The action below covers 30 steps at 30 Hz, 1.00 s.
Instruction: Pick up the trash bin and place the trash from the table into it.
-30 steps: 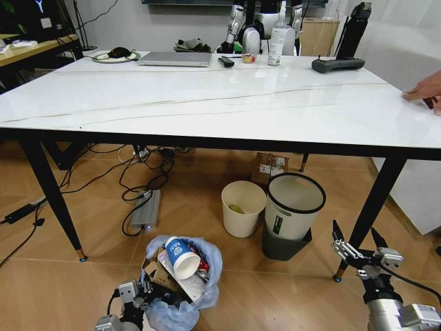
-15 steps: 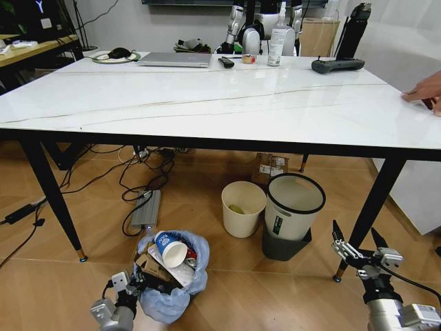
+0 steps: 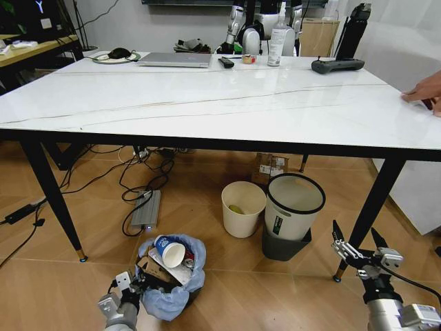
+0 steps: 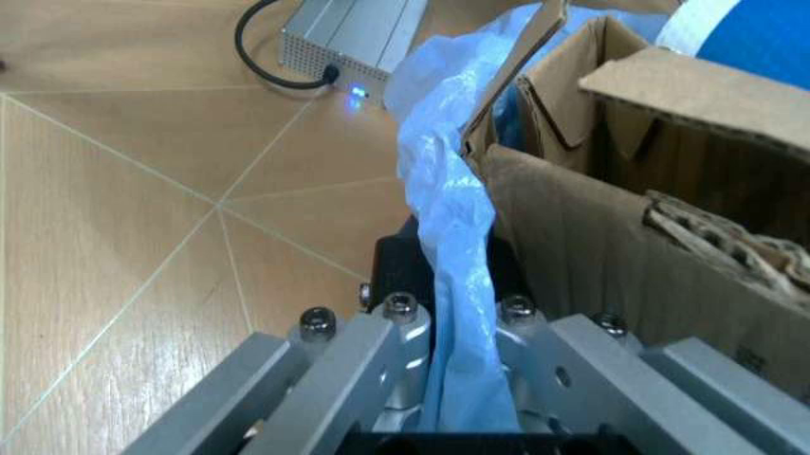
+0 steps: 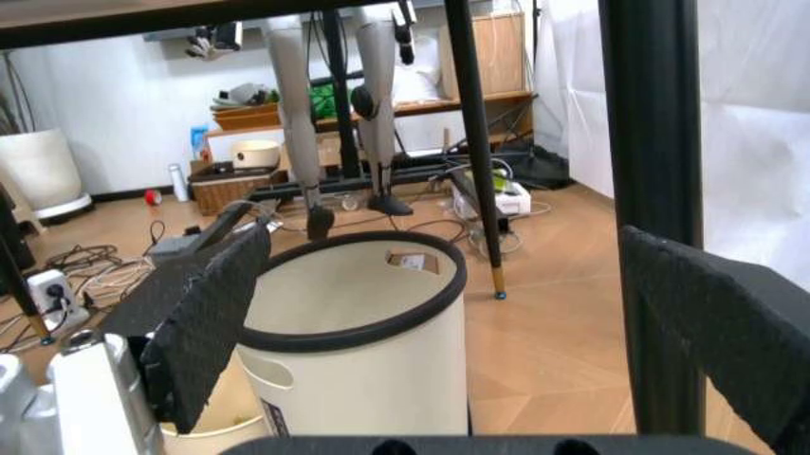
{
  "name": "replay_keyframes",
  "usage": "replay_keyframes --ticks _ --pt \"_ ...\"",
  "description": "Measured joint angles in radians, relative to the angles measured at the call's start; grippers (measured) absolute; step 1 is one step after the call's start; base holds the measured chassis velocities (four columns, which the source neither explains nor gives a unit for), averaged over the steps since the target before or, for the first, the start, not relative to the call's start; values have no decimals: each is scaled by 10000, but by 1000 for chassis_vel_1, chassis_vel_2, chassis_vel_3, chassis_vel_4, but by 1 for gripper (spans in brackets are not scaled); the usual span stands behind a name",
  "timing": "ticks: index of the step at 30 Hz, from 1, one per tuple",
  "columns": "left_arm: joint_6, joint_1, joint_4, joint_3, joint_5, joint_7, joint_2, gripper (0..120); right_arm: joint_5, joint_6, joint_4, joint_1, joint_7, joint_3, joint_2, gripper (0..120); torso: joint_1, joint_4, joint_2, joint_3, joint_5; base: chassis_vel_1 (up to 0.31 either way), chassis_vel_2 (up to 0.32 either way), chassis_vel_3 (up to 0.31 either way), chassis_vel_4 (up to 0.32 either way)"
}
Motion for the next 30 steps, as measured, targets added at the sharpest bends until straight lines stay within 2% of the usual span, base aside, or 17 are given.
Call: replay_keyframes --ticks 6,15,25,30 --pt "0 -7 1 36 32 -8 -10 0 0 0 0 0 0 0 0 100 1 0 5 3 0 0 0 0 0" --pt "38 1 -84 56 26 -53 -16 14 0 0 0 0 0 0 0 100 3 0 10 7 1 0 0 0 0" --pt "77 147 -226 77 9 -76 51 10 0 0 0 0 0 0 0 100 4 0 13 9 0 0 0 0 0" --pt "69 352 -379 94 0 -77 114 20 0 0 0 0 0 1 0 100 4 0 15 10 0 0 0 0 0"
